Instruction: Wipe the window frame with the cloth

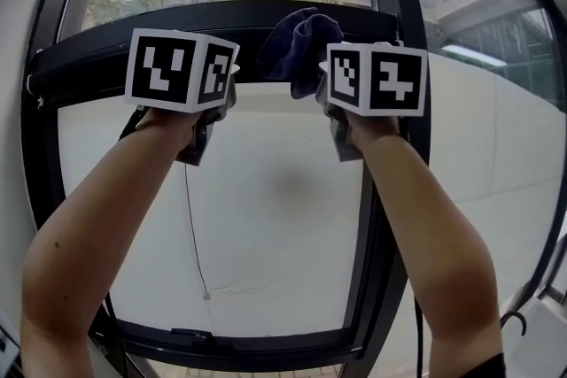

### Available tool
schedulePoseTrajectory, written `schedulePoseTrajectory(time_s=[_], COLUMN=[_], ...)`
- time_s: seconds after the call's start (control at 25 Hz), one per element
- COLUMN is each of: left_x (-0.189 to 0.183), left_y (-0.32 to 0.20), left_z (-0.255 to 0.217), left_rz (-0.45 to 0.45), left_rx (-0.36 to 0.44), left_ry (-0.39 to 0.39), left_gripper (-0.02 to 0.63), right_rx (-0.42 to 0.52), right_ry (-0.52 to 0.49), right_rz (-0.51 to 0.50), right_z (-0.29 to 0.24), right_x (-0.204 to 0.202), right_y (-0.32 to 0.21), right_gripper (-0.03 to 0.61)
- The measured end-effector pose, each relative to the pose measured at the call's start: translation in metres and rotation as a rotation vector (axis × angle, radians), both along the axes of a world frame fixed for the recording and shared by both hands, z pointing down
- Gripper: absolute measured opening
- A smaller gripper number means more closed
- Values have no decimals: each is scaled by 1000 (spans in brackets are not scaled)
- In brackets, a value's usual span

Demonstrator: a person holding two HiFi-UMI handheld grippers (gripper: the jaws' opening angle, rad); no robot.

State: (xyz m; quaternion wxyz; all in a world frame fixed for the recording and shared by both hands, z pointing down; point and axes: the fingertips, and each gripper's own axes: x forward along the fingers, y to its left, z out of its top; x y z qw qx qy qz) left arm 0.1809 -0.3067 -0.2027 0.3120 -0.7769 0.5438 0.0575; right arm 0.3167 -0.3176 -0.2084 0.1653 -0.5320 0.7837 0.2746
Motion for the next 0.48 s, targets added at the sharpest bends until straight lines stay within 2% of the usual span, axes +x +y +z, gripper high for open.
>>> schedulePoseTrajectory(time_s=[0.08,0.28,0.48], left_x=[10,21,57], left_y=[-2,-8,-4], left_z=[-1,0,1], left_rz=[-2,-45,-26], left_rx=[3,17,15], left_ry=[-4,42,36], left_gripper=[-6,-6,-6], right_rx=[-2,0,-8], right_ry=[-14,-50,-91], right_rz=[9,49,76], right_z=[0,2,8], right_x=[17,63,121], right_y=[-2,-4,-4], right_gripper=[81,81,81])
